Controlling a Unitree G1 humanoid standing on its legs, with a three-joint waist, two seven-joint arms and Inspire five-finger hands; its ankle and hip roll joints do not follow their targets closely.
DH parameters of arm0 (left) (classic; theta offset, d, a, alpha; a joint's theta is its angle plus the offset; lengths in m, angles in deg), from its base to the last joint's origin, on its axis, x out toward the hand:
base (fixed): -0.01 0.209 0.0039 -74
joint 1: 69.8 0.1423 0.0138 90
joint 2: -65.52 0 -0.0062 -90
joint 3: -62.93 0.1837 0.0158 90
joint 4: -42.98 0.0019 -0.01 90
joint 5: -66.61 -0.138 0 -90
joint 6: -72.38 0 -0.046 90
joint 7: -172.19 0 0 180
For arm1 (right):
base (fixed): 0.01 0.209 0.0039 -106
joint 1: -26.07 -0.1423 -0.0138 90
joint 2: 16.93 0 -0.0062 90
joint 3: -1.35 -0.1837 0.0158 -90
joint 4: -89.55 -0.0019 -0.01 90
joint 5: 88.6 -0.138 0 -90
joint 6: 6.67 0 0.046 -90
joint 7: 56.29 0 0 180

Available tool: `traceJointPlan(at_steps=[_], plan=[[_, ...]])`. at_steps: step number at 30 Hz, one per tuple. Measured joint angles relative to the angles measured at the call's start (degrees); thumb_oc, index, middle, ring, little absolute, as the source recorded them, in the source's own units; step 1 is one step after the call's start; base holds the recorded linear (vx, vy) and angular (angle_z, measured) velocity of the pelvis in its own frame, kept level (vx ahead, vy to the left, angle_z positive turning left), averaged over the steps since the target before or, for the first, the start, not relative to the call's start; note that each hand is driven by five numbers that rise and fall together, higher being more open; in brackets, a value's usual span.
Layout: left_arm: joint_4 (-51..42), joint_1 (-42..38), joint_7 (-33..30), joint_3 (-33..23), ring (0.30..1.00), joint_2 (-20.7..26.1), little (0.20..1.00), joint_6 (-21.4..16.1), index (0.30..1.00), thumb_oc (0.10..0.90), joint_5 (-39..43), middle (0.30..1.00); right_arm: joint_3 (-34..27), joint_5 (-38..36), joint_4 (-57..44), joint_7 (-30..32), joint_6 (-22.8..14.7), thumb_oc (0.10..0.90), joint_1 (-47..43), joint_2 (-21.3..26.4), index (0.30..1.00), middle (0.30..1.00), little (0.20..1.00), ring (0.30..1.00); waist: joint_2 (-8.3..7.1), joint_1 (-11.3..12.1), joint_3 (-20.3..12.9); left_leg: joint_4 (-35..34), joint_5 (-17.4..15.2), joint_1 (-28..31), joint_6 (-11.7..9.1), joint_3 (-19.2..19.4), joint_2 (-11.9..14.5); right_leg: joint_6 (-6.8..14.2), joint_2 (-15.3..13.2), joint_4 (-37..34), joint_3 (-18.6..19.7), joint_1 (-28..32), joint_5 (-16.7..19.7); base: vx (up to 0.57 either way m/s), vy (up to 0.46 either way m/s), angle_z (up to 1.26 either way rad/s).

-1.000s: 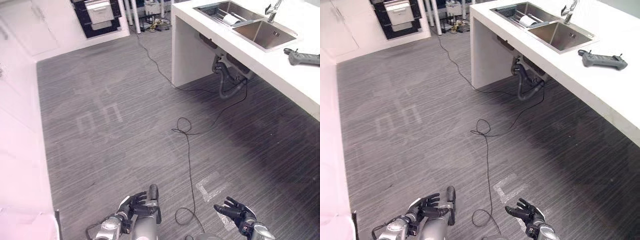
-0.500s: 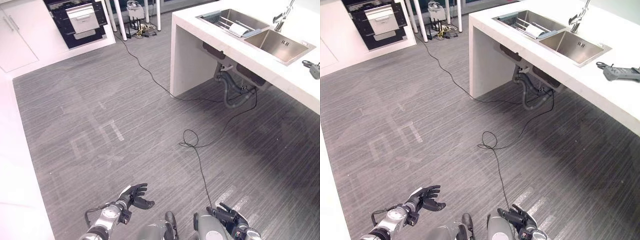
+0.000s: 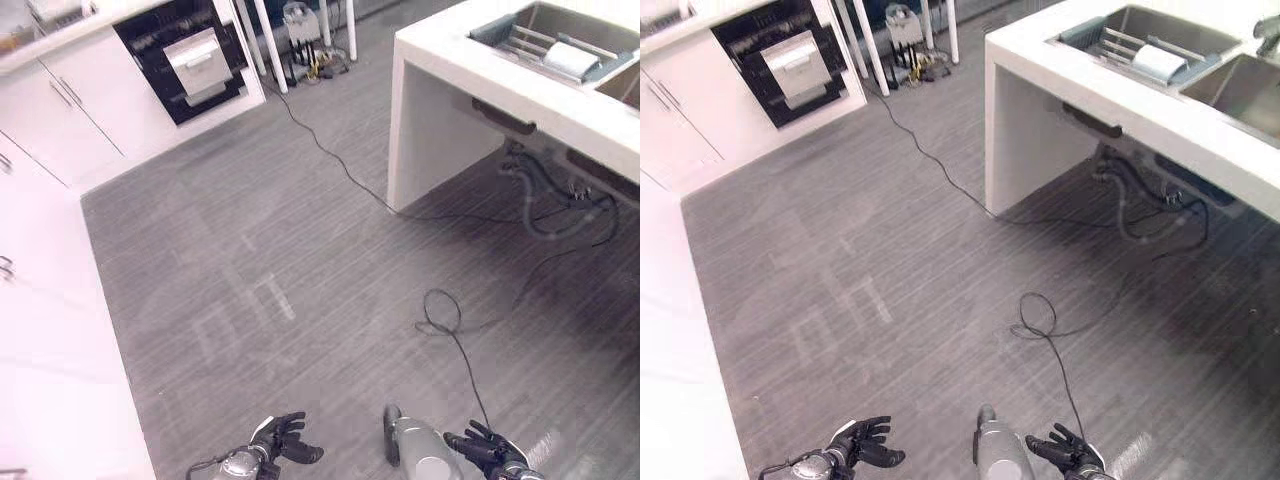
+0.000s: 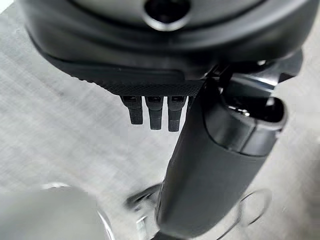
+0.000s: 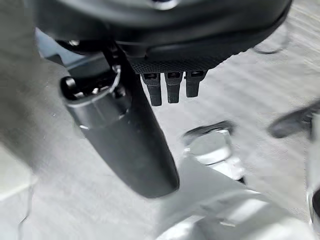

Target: Place the dishes in the dishwasher.

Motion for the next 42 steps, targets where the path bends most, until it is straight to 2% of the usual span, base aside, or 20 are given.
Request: traceJointPlan(at_steps=[1, 2, 4, 6, 7, 8, 9, 10, 13, 17, 18, 21, 23, 26, 29, 30, 32, 34, 40, 42], plan=[[0.02, 1.22, 0.22, -0.71, 0.9, 0.32, 0.9, -0.22, 0.9, 0.8, -0.04, 0.9, 0.63, 0.02, -0.15, -0.01, -0.51, 0.8, -1.06, -0.22, 0.9, 0.9, 0.9, 0.9, 0.47, 0.61, -1.72, 9.15, 4.06, -4.22, -1.19, 1.24, 1.97, 0.69, 0.51, -4.75, -0.07, 4.01, -4.11, 0.17, -0.174, -0.65], [-0.78, -0.68, 0.77, -1.55, 0.9, 1.65, 0.9, -0.22, 0.9, 0.8, -0.04, 0.9, 0.73, 0.0, 1.08, 0.24, -0.85, 0.8, -2.97, -2.02, 0.9, 0.9, 0.9, 0.9, 0.53, 1.33, -1.46, 21.82, -3.83, -13.92, 1.99, 2.18, 8.63, 3.54, 1.69, -6.49, -0.46, 7.01, -4.18, 0.07, -0.056, -0.29], [-1.22, -2.45, 1.16, -1.44, 0.9, 3.03, 0.9, -0.32, 0.9, 0.8, -0.04, 0.9, 1.11, 0.02, 1.99, 0.11, -0.82, 0.8, -3.52, -4.13, 0.9, 0.9, 0.9, 0.9, -4.33, 1.86, -1.13, 13.11, -6.5, -19.26, 1.96, -0.42, 9.26, 4.19, -1.91, -3.89, -0.48, 9.65, -4.62, 0.0, 0.0, 0.02], [-1.31, -3.18, 1.3, -0.75, 0.9, 2.3, 0.9, -0.28, 0.9, 0.8, -0.09, 0.9, 1.21, 0.04, 1.41, -0.23, -0.99, 0.8, -3.31, -3.31, 0.9, 0.9, 0.9, 0.9, -4.41, 1.82, -0.5, 0.76, 2.97, -18.23, 1.99, -1.7, 10.9, 4.55, -3.67, 12.58, -0.32, 2.28, -5.74, 0.7, 0.16, -0.09], [-1.98, -2.8, 1.35, 0.23, 0.9, 2.98, 0.9, 0.03, 0.9, 0.8, -0.18, 0.9, 4.22, -0.15, 0.35, 0.3, -1.4, 0.8, -3.05, -2.68, 0.9, 0.9, 0.9, 0.9, -3.33, 1.31, 0.0, 11.79, 3.7, -20.1, -1.38, -3.07, 11.11, 3.41, 0.08, 6.57, -0.15, 3.24, -8.99, 0.83, 0.206, 0.39], [-5.94, -0.96, 2.23, 3.25, 0.9, 6.0, 0.9, -0.99, 0.9, 0.8, -0.32, 0.9, 6.42, -0.02, 0.01, 0.42, -1.49, 0.8, 0.06, -3.01, 0.9, 0.9, 0.9, 0.9, -6.13, 2.81, -1.03, 24.68, 1.78, -27.09, -2.79, -5.72, 9.84, 2.95, 2.41, -5.19, 3.64, 6.38, -8.83, 0.34, 0.115, 0.28], [-7.48, 0.79, 1.85, 3.34, 0.9, 6.85, 0.9, -2.87, 0.9, 0.8, -0.1, 0.9, 5.89, 1.43, 2.36, 0.01, 0.92, 0.8, 0.35, -3.87, 0.9, 0.9, 0.9, 0.9, -7.28, 4.97, -2.9, 15.14, -6.08, -28.07, -0.65, -5.54, 8.98, 2.74, 3.27, -3.1, 9.72, 4.77, -4.46, 0.31, 0.095, -0.08], [-7.61, 1.43, 1.59, 3.02, 0.9, 6.42, 0.9, -2.87, 0.9, 0.8, 0.01, 0.9, 5.4, 1.73, 3.95, 0.02, 1.07, 0.8, 0.05, -3.32, 0.9, 0.9, 0.9, 0.9, -5.68, 6.49, -3.46, 4.49, -7.73, -29.88, -1.37, -5.83, 10.16, 2.98, 4.65, -3.94, 10.57, 5.06, -4.35, 0.42, 0.138, -0.49], [-7.24, -0.64, 1.77, 1.34, 0.9, 2.72, 0.9, -2.41, 0.9, 0.8, 1.54, 0.9, 3.25, 2.08, 4.81, 0.58, 0.44, 0.8, -3.89, -0.48, 0.9, 0.9, 0.9, 0.9, 1.09, 6.91, 0.55, -17.8, -2.33, -32.41, -2.68, -10.78, 13.11, 3.17, 8.28, -5.23, 12.73, 8.11, -5.47, 0.35, 0.163, -0.56], [-4.42, -0.59, 2.27, -0.24, 0.9, 2.0, 0.9, -1.57, 0.9, 0.8, 1.5, 0.9, 3.33, 2.24, 3.24, -0.02, 1.24, 0.8, -3.9, 0.17, 0.9, 0.9, 0.9, 0.9, 3.04, 6.34, 0.26, -21.08, -2.42, -26.24, 0.47, -9.32, 13.99, 6.26, 7.88, -2.49, 20.61, 11.15, -10.61, 0.39, 0.246, -1.13], [-3.88, -0.52, 2.36, -0.4, 0.9, 2.05, 0.9, -1.5, 0.9, 0.8, 1.41, 0.9, 3.27, 2.23, 3.19, -0.02, 1.39, 0.8, -3.69, 0.42, 0.9, 0.9, 0.9, 0.9, 3.27, 6.38, 0.12, -23.66, -3.26, -22.79, 1.35, -8.7, 13.7, 6.97, 7.57, -1.69, 20.27, 11.61, -12.11, 0.49, 0.291, -0.95], [-3.23, -2.0, 2.35, -1.62, 0.9, 3.14, 0.9, -0.64, 0.9, 0.8, 1.22, 0.9, 3.01, 2.23, 3.99, 0.01, 1.95, 0.8, -1.83, -1.14, 0.9, 0.9, 0.9, 0.9, -0.86, 6.24, 0.62, -23.6, 5.25, -19.57, 6.46, -6.17, 10.36, 11.53, 2.35, -0.97, 15.25, 14.96, -15.37, 0.37, 0.266, -0.36], [-2.47, -2.93, 2.41, -1.04, 0.9, 4.1, 0.9, 0.09, 0.9, 0.8, 1.18, 0.9, 2.11, 2.23, 4.67, 0.62, 1.83, 0.8, -1.54, -2.78, 0.9, 0.9, 0.9, 0.9, -2.84, 5.89, 0.53, -20.49, 1.9, -19.34, 8.23, -5.4, 8.78, 13.48, 0.19, -0.87, 13.34, 16.62, -13.6, 0.21, 0.178, -0.1], [-1.84, -4.28, 2.47, 1.05, 0.9, 5.22, 0.9, 0.04, 0.9, 0.8, 1.19, 0.9, 2.12, 2.13, 4.41, 0.64, 1.44, 0.8, -1.15, -4.01, 0.9, 0.9, 0.9, 0.9, -2.87, 4.51, 0.3, -19.2, -0.53, -17.66, 9.89, -5.44, 7.91, 16.29, -0.41, 13.08, 13.31, 11.38, -9.78, 0.18, 0.155, 0.14], [-2.83, -4.44, 2.17, 1.83, 0.9, 6.93, 0.9, 0.24, 0.9, 0.8, 1.25, 0.9, -0.23, 2.04, 3.68, 0.6, 0.06, 0.8, -2.95, -4.24, 0.9, 0.9, 0.9, 0.9, -3.02, 4.25, 0.49, -19.37, -3.85, -16.69, 11.53, -2.74, 7.49, 21.21, -2.38, 26.02, 12.47, 1.32, -0.54, 0.2, 0.088, -0.45], [-2.44, -4.24, 1.97, 2.43, 0.9, 6.97, 0.9, 0.87, 0.9, 0.8, 1.25, 0.9, -0.17, 2.04, 3.45, 0.51, -0.04, 0.8, -3.94, -3.76, 0.9, 0.9, 0.9, 0.9, -1.68, 3.99, 0.82, -20.08, -4.36, -15.0, 12.72, -1.54, 7.83, 18.24, -3.17, 24.18, 8.11, -1.91, -5.36, 0.18, -0.065, -0.47], [-2.75, -4.27, 1.82, 2.42, 0.9, 6.69, 0.9, 0.7, 0.9, 0.8, 1.27, 0.9, -0.21, 2.03, 2.21, 0.58, -0.1, 0.8, -3.52, -3.69, 0.9, 0.9, 0.9, 0.9, -0.79, 3.26, 0.99, -20.54, -5.35, -14.19, 12.69, -1.5, 7.93, 15.79, -2.67, 16.01, 5.18, -2.81, -7.14, 0.2, -0.141, -0.14], [-2.55, -4.03, 1.31, 2.42, 0.9, 6.25, 0.9, 0.57, 0.9, 0.8, 1.22, 0.9, -0.73, 2.01, 2.18, 0.8, -0.01, 0.8, -3.35, -3.68, 0.9, 0.9, 0.9, 0.9, -0.32, 2.66, 1.34, -20.72, -6.4, -13.1, 11.75, 0.0, 7.7, 14.73, -3.84, -9.34, 2.26, -2.09, -4.26, 0.28, -0.279, -0.2], [-0.77, -0.61, 0.49, 1.72, 0.9, 5.82, 0.9, -0.43, 0.9, 0.8, 1.08, 0.9, -3.0, 2.15, 2.5, 0.85, 0.33, 0.8, -3.05, -3.73, 0.9, 0.9, 0.9, 0.9, -1.65, 2.51, 1.49, -18.32, -10.32, -10.04, 10.73, 2.66, 8.01, 16.29, -9.82, -10.04, 1.43, -1.39, 3.46, 0.19, -0.323, -0.27], [-0.84, 1.78, -0.73, 0.0, 0.9, 5.5, 0.9, -0.39, 0.9, 0.8, 0.06, 0.9, -2.8, 2.26, 2.69, 1.01, 1.34, 0.8, -2.52, -4.52, 0.9, 0.9, 0.9, 0.9, -2.42, 3.05, 1.07, -16.94, -11.64, -9.62, 7.61, 2.69, 10.78, 15.58, -7.24, -8.88, -1.2, 3.09, 2.22, 0.25, -0.434, -0.27]])
